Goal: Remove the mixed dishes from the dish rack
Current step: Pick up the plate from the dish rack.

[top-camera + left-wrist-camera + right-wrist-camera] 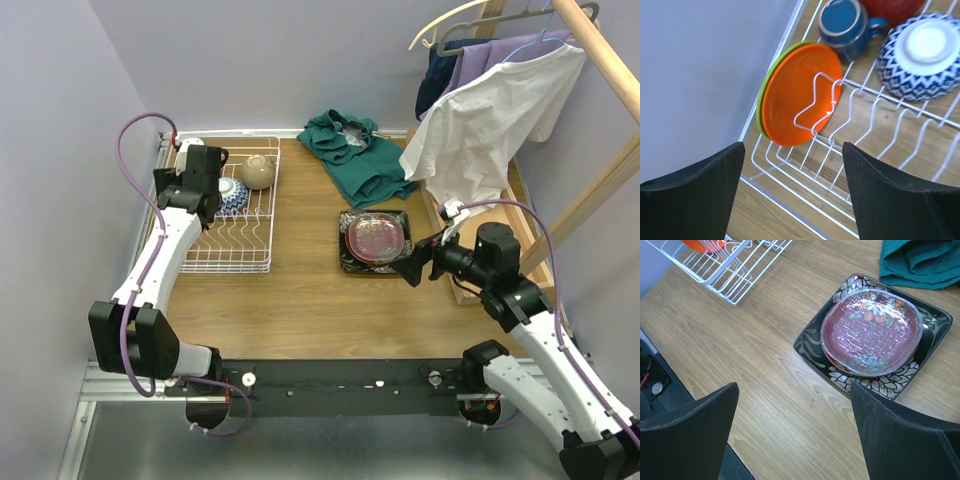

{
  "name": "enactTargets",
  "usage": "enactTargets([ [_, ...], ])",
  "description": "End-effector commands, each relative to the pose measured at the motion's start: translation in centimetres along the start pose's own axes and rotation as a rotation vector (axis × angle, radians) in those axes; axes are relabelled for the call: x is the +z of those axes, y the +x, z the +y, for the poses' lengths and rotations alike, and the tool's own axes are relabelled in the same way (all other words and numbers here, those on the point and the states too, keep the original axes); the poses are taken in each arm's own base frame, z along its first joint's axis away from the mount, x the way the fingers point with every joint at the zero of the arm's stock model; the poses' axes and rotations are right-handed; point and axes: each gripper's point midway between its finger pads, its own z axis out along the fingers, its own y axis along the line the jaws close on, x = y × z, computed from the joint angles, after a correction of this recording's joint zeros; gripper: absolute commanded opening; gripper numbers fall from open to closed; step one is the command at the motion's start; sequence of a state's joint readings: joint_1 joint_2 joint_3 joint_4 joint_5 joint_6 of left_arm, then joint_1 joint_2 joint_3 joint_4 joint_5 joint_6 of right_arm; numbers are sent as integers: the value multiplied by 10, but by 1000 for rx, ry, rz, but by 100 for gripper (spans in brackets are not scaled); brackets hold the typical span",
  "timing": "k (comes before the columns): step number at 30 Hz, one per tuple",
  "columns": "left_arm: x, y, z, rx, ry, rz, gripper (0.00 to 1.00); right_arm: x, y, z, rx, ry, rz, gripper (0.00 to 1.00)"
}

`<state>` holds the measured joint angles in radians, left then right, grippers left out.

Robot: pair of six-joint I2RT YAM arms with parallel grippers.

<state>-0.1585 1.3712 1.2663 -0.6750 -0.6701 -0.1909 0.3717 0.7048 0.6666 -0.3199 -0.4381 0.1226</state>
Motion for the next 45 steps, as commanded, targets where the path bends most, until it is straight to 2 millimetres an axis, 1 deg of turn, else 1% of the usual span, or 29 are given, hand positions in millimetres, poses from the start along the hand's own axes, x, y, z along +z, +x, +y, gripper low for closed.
enactTargets([
  [1, 17, 31, 20, -130, -59, 36, 84, -1, 0, 2, -19, -12, -26, 100],
  [3, 26, 35, 24, -234, -52, 33, 80, -1, 1, 2, -18, -12, -26, 100],
  [4, 29, 45, 25, -256, -49, 43, 77, -1, 1, 2, -19, -8, -30, 100],
  [5, 31, 47, 22, -277, -37, 41, 76, -1, 1, 2, -21, -10, -31, 100],
  [6, 37, 48, 28, -327, -52, 33, 74, -1, 2, 1, -20, -7, -30, 100],
  [7, 40, 55, 28, -344, -53, 43, 72, -2, 1, 1, -22, -4, -34, 100],
  [8, 42, 57, 27, -367, -42, 51, 71, -2, 1, 0, -23, 0, -36, 100],
  [9, 45, 57, 29, -398, -43, 48, 71, -2, 1, 0, -21, 3, -40, 100],
  [10, 50, 63, 33, -416, -53, 58, 69, -2, 1, -1, -20, 8, -39, 100],
  [11, 53, 64, 35, -426, -55, 56, 68, -2, 1, -1, -21, 9, -40, 100],
  [12, 55, 60, 32, -446, -33, 38, 66, -2, 0, -2, -21, 12, -42, 100],
  [13, 59, 64, 34, -455, -36, 47, 64, -2, 1, -2, -19, 15, -41, 100],
  [15, 63, 62, 32, -467, -21, 38, 60, -2, 0, -3, -20, 18, -43, 100],
  [16, 67, 66, 32, -470, -25, 48, 58, -2, 0, -3, -20, 23, -44, 100],
  [20, 77, 72, 41, -496, -49, 58, 55, -2, 0, -5, -19, 32, -43, 100],
  [23, 81, 73, 41, -508, -39, 57, 50, -2, 0, -7, -18, 41, -43, 100],
  [28, 84, 82, 37, -532, -37, 91, 49, -1, 0, -9, -20, 54, -39, 100],
  [29, 84, 87, 36, -530, -39, 101, 49, -1, -1, -10, -21, 57, -40, 100],
  [31, 84, 89, 36, -544, -42, 107, 47, -1, 0, -10, -20, 58, -37, 100],
  [36, 84, 93, 32, -572, -38, 128, 46, 0, 0, -11, -21, 59, -35, 100],
  [40, 83, 98, 35, -588, -66, 156, 47, 0, 0, -11, -20, 60, -33, 100],
  [45, 75, 97, 38, -620, -76, 150, 56, 0, 0, -11, -21, 61, -34, 100],
])
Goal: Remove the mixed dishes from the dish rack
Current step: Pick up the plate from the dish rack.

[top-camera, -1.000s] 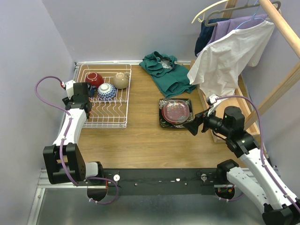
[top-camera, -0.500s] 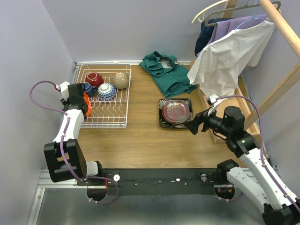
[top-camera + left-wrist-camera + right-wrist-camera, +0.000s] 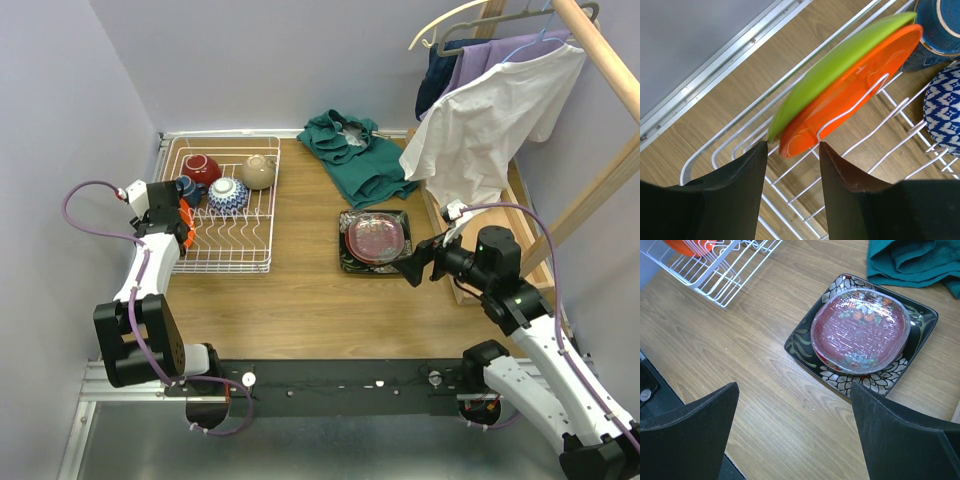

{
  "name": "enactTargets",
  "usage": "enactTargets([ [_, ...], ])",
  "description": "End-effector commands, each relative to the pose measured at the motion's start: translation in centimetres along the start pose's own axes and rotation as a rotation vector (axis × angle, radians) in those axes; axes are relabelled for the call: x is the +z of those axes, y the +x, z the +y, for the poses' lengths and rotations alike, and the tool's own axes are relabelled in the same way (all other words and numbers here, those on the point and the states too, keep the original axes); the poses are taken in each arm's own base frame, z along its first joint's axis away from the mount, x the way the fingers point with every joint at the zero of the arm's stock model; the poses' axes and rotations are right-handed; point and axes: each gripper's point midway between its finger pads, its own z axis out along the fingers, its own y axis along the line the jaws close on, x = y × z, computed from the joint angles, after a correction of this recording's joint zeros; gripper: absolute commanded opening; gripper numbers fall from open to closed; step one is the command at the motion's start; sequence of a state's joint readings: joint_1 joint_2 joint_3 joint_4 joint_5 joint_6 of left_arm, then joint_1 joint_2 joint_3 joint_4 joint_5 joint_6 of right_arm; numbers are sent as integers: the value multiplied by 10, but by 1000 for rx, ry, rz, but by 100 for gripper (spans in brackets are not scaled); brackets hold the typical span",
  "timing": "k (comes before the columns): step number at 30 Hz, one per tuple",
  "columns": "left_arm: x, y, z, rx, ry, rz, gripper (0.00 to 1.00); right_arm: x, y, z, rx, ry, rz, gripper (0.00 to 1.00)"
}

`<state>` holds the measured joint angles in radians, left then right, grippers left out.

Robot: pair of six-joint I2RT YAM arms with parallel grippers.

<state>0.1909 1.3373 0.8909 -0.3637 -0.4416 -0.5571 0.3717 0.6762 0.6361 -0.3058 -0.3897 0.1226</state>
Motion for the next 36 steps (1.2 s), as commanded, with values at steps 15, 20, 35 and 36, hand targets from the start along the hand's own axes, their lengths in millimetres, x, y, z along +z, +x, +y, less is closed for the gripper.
enactTargets([
  [15, -6, 5, -5, -86, 31, 33, 53, 1, -4, -3, -18, 17, -24, 100],
  [20, -5, 4, -8, -91, 34, 33, 54, 1, -4, -3, -18, 17, -24, 100],
  [35, 1, -13, -10, 96, 117, -50, 47, 1, -5, -4, -17, 20, -30, 100],
  [36, 2, -12, -9, 100, 116, -48, 46, 1, -5, -3, -17, 19, -31, 100],
])
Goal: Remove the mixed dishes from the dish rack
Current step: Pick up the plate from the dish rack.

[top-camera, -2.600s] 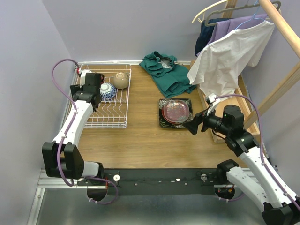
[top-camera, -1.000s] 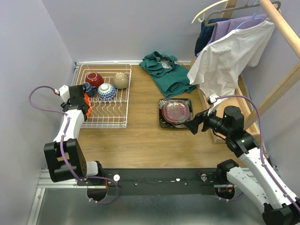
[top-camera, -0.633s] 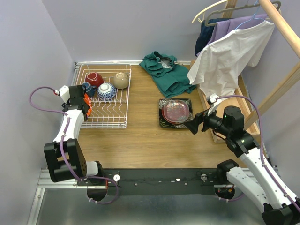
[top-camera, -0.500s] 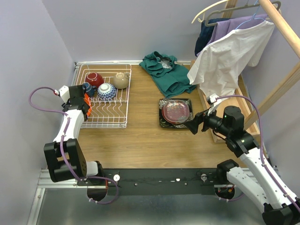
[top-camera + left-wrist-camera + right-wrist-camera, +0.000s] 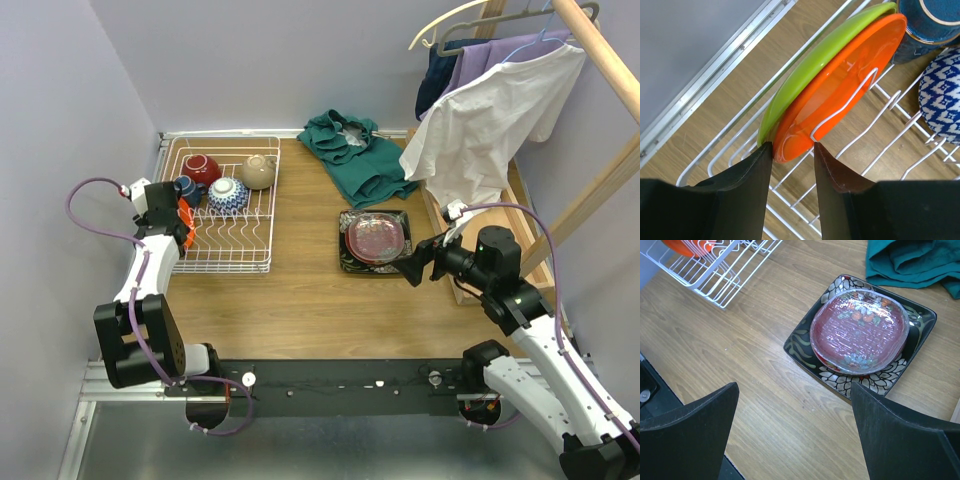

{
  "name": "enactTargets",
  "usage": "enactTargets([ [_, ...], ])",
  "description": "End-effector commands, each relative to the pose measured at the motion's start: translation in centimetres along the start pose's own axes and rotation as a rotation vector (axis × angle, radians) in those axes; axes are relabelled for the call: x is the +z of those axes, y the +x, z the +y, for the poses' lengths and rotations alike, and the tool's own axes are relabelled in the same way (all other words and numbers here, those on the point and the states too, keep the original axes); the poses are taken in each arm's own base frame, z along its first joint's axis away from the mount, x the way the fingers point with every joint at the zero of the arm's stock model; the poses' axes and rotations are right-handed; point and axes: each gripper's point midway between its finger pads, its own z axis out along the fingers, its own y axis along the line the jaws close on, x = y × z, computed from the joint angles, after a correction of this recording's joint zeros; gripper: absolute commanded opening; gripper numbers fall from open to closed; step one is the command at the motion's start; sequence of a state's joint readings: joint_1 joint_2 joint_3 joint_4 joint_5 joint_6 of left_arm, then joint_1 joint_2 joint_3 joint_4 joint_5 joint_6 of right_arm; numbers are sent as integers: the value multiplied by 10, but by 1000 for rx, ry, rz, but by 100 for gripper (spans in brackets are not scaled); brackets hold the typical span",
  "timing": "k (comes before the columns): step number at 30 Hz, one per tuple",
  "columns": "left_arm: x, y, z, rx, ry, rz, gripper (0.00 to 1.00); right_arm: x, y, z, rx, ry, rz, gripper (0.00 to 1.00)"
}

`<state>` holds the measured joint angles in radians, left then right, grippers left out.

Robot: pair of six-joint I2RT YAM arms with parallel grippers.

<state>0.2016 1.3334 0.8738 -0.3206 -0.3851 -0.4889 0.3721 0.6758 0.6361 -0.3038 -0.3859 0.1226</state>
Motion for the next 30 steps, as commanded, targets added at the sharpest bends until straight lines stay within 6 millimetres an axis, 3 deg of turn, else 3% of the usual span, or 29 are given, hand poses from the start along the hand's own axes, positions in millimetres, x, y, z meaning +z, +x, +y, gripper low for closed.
enactTargets([
  [1, 1, -11, -4, 55, 73, -43, 46, 1, -4, -3, -17, 16, -27, 100],
  [17, -1, -11, 11, 122, 130, -70, 46, -1, -5, -2, -21, 11, -41, 100],
  [30, -4, -12, -3, 167, 216, -83, 39, -1, -4, 0, -20, 1, -48, 100],
])
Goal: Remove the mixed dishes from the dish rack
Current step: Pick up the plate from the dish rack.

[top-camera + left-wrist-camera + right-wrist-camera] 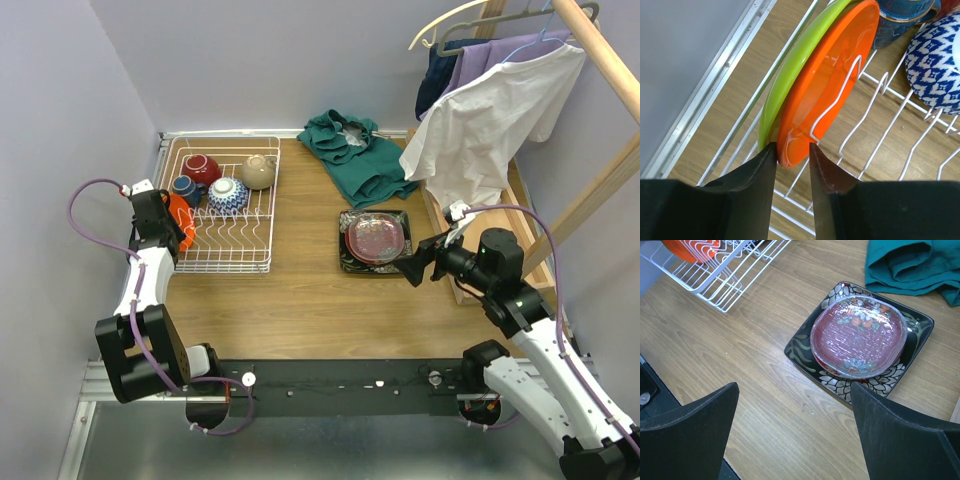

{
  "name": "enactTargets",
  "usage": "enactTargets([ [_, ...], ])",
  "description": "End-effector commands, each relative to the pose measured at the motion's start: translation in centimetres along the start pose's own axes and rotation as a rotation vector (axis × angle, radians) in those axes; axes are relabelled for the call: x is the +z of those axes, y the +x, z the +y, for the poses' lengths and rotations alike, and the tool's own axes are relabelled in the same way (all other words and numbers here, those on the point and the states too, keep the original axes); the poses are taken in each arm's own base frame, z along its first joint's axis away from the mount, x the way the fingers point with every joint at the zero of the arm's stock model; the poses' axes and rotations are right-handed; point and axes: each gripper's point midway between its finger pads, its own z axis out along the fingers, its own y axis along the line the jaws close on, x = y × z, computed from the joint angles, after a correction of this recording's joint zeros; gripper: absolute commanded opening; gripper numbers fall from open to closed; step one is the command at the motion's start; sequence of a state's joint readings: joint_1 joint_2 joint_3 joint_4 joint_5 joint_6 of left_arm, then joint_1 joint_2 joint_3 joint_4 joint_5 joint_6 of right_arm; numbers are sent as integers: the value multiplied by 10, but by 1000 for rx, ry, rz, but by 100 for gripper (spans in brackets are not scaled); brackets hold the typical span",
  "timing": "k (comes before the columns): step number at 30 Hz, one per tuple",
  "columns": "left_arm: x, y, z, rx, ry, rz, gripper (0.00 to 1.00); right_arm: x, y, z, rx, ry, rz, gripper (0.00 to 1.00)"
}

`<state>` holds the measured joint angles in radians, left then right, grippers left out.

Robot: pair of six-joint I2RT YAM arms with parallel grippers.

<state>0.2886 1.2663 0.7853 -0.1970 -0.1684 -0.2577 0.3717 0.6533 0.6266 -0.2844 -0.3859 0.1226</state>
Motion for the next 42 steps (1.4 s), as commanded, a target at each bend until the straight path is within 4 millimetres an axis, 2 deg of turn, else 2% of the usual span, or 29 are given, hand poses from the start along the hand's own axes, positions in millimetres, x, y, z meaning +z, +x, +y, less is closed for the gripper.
enactTargets([
  [1, -4, -13, -4, 35, 51, -62, 39, 1, 0, -1, -7, 4, -18, 100],
  [8, -10, -15, -4, 76, 48, -86, 37, 1, 0, 0, -7, -1, -22, 100],
  [16, -8, -10, 4, 120, -36, -78, 34, 2, 2, 1, -3, -7, -18, 100],
  [19, -7, -7, -3, 153, -42, -70, 33, 2, 2, 1, -4, -8, -18, 100],
  [28, -3, -11, 0, 216, -173, -75, 31, 2, 2, 1, -5, -10, -19, 100],
  [29, -2, -11, 1, 216, -190, -71, 27, 2, 2, 1, -3, -10, -21, 100],
  [33, -2, -13, 1, 223, -226, -77, 25, 2, 2, 0, -1, -7, -18, 100],
  [34, -2, -14, 3, 219, -246, -84, 22, 2, 2, 0, -2, -7, -20, 100],
  [42, -7, -23, -5, 211, -250, -105, 10, 2, 2, 0, 0, -4, -20, 100],
])
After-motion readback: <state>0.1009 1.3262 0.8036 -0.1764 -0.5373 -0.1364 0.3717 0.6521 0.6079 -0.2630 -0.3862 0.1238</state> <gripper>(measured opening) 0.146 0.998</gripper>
